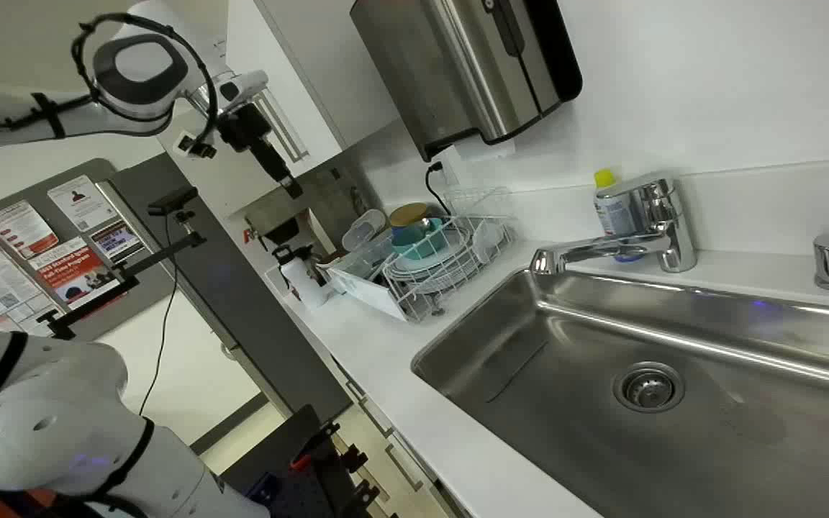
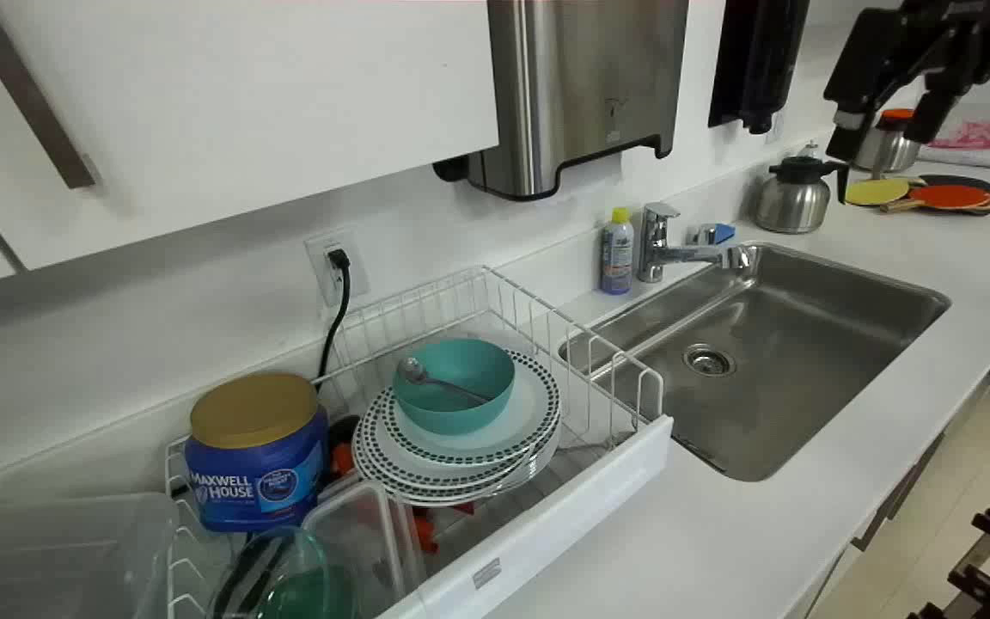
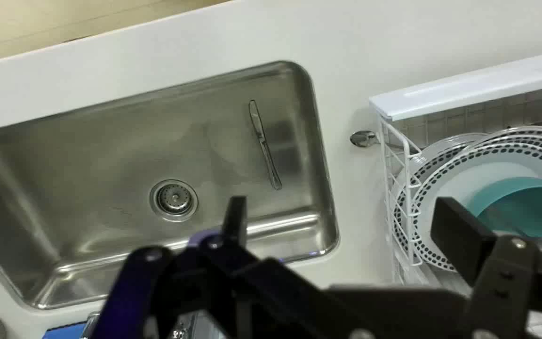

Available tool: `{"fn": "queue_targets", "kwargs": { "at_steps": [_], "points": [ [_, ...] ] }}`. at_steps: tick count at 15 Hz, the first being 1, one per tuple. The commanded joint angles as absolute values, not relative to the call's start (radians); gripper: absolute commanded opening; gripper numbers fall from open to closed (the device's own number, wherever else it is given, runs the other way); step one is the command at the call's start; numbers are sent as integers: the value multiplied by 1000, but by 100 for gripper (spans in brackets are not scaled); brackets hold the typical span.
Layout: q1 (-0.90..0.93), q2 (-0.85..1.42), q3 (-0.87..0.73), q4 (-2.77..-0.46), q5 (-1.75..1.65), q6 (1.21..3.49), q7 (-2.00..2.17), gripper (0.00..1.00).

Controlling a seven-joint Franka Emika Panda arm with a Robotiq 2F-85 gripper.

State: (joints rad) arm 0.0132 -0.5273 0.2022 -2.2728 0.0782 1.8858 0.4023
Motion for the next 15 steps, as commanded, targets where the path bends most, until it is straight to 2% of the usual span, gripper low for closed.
{"fn": "queue_targets", "kwargs": {
  "at_steps": [1,8,15],
  "points": [
    [22,-526,195,-2271,74,1884,406,100],
    [3,-481,172,-2255,64,1917,392,100],
    [-50,-307,80,-2246,18,2112,362,100]
  ]
}}
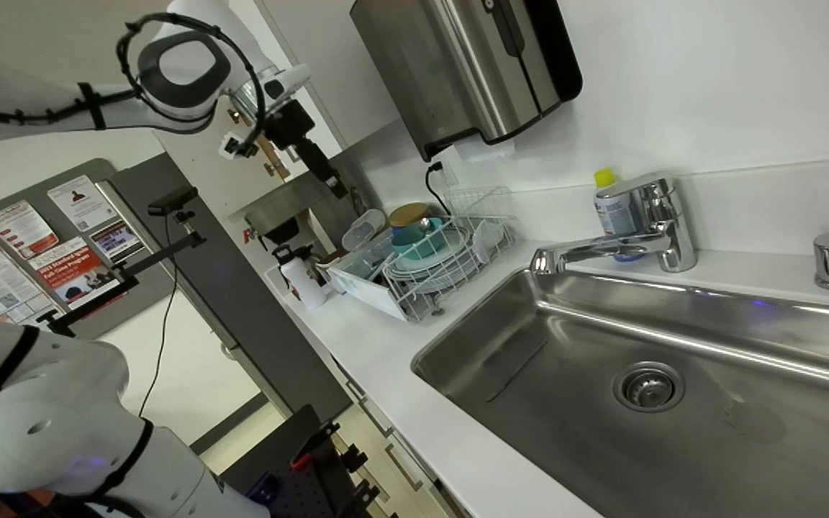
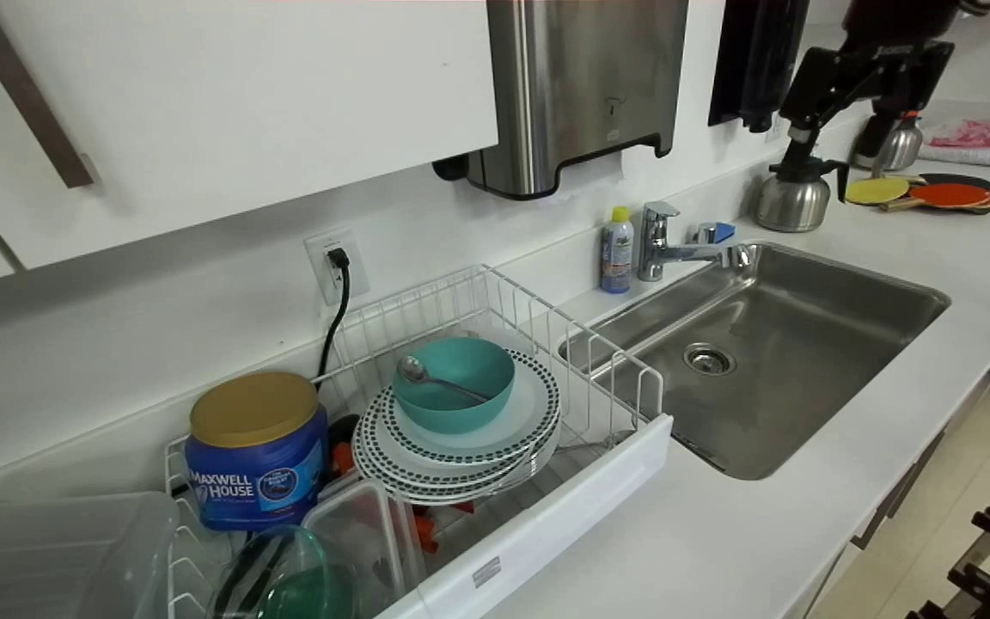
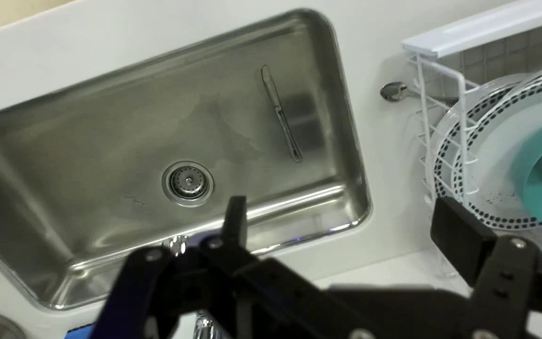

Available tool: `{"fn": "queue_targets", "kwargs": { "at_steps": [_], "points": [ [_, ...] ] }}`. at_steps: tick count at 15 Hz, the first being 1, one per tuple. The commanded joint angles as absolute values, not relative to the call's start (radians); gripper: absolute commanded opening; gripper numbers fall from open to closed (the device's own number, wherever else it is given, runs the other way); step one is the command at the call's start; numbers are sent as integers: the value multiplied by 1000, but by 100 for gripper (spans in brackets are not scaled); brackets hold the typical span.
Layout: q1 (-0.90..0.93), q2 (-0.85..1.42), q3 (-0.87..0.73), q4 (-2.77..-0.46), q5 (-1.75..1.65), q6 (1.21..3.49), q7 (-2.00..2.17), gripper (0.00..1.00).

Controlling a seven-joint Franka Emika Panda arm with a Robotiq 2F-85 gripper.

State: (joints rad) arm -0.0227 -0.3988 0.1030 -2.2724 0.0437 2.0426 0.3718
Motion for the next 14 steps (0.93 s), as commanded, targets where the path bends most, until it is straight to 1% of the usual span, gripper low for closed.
{"fn": "queue_targets", "kwargs": {
  "at_steps": [1,5,8,9,10,14],
  "points": [
    [-60,-277,70,-2243,4,2137,369,100],
    [-86,-154,15,-2218,-17,2215,359,100],
    [-91,-71,-22,-2182,8,2220,362,100],
    [-88,-66,-25,-2173,-4,2186,381,100],
    [-80,-99,-28,-2216,-5,2218,372,100],
    [-79,-64,-35,-2192,-5,2217,373,100]
  ]
}}
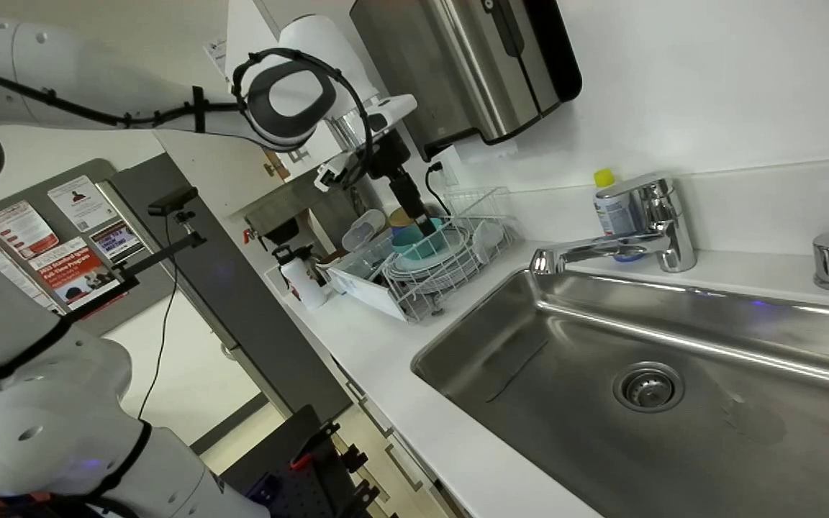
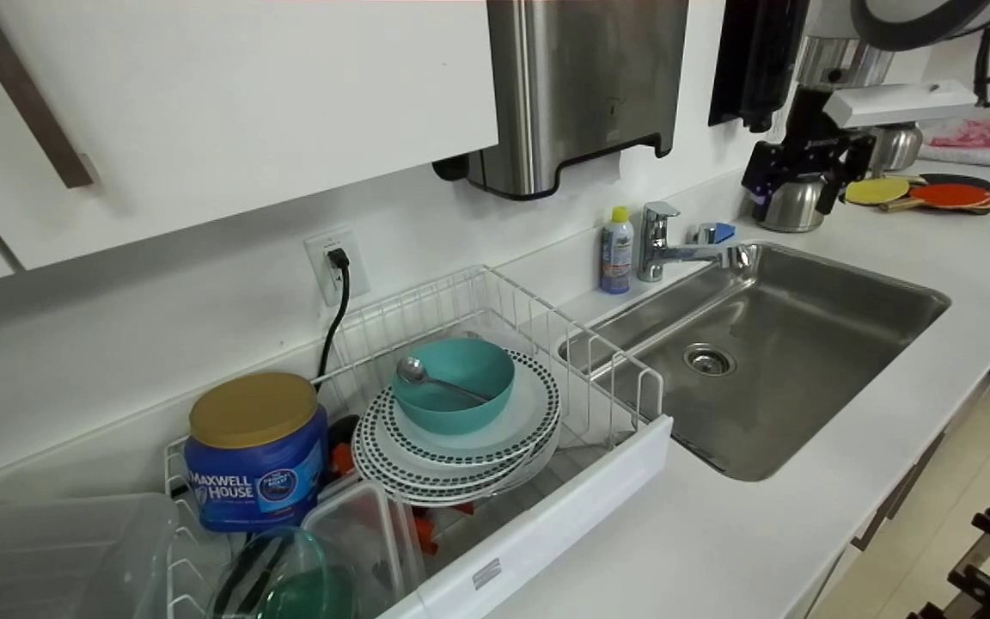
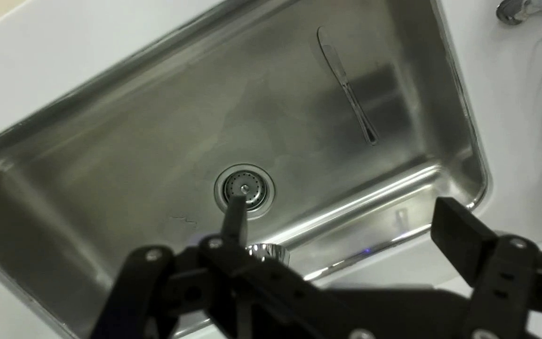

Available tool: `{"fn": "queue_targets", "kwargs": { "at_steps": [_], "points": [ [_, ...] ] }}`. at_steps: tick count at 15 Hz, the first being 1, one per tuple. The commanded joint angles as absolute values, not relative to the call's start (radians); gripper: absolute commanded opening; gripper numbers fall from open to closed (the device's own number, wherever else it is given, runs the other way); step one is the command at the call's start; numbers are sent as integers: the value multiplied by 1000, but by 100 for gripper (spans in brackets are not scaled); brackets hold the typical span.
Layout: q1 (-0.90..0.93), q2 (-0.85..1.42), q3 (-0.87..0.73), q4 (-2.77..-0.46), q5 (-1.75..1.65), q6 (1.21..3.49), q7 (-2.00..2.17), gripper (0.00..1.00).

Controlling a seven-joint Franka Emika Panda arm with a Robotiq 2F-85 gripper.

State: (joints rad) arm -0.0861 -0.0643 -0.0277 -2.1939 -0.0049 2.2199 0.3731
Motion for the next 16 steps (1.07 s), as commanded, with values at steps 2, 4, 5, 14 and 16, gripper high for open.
{"fn": "queue_targets", "kwargs": {
  "at_steps": [2,4,5,14,16],
  "points": [
    [-79,-32,-36,-2169,9,2246,379,100],
    [-87,15,-39,-2139,-35,2327,431,100],
    [-89,38,-45,-2123,-37,2361,415,100],
    [-97,296,-131,-1877,-62,2388,323,100],
    [-98,346,-133,-1832,-66,2377,279,100]
  ]
}}
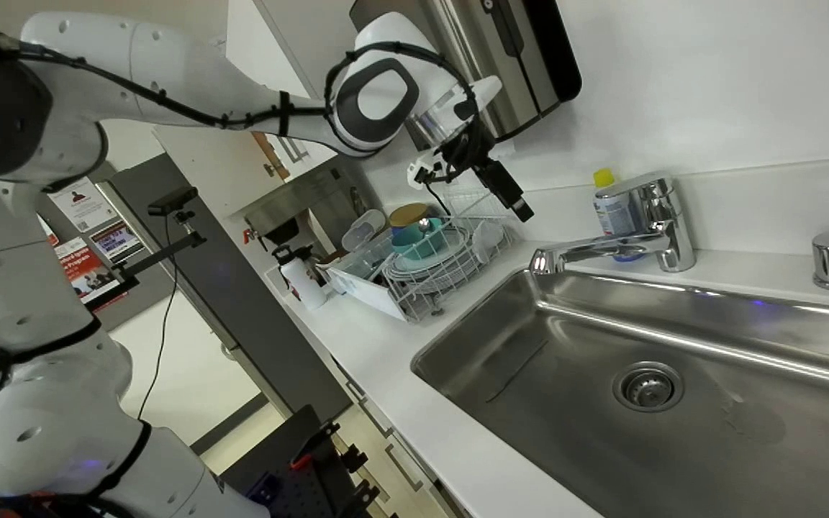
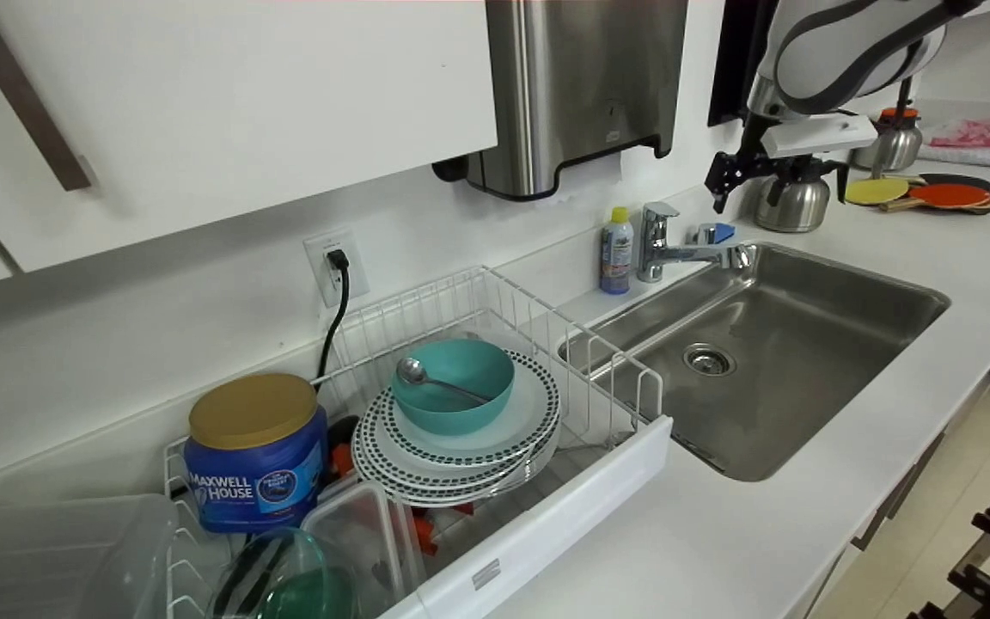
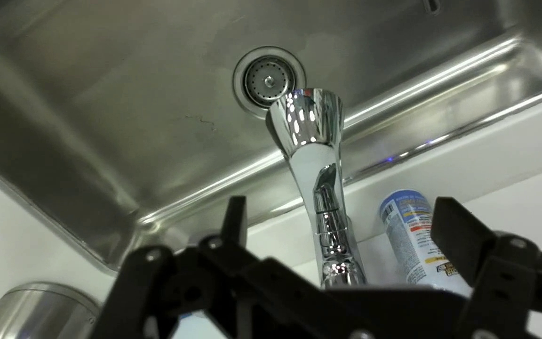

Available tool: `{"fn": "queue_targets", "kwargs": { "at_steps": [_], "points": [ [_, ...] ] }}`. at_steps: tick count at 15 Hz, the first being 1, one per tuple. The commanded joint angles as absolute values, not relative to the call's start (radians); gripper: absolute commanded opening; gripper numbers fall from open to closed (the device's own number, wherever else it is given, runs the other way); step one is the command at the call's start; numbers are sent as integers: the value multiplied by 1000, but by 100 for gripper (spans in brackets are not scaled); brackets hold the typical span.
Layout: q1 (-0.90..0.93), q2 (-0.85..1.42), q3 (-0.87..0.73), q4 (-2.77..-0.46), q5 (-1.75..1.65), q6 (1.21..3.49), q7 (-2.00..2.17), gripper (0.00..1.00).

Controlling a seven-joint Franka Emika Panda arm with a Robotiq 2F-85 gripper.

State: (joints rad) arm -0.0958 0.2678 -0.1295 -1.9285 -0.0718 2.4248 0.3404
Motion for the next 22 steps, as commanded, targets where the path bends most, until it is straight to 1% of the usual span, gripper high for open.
{"fn": "queue_targets", "kwargs": {
  "at_steps": [1,6,10,11,18,22],
  "points": [
    [-97,370,-135,-1812,-73,2376,264,100],
    [-101,465,-132,-1726,-69,2327,190,100],
    [-92,495,-141,-1701,-95,2268,159,100],
    [-95,481,-135,-1738,-72,2322,177,100],
    [-77,514,-159,-1713,-98,2334,236,100],
    [-97,554,-159,-1679,-71,2317,220,100]
  ]
}}
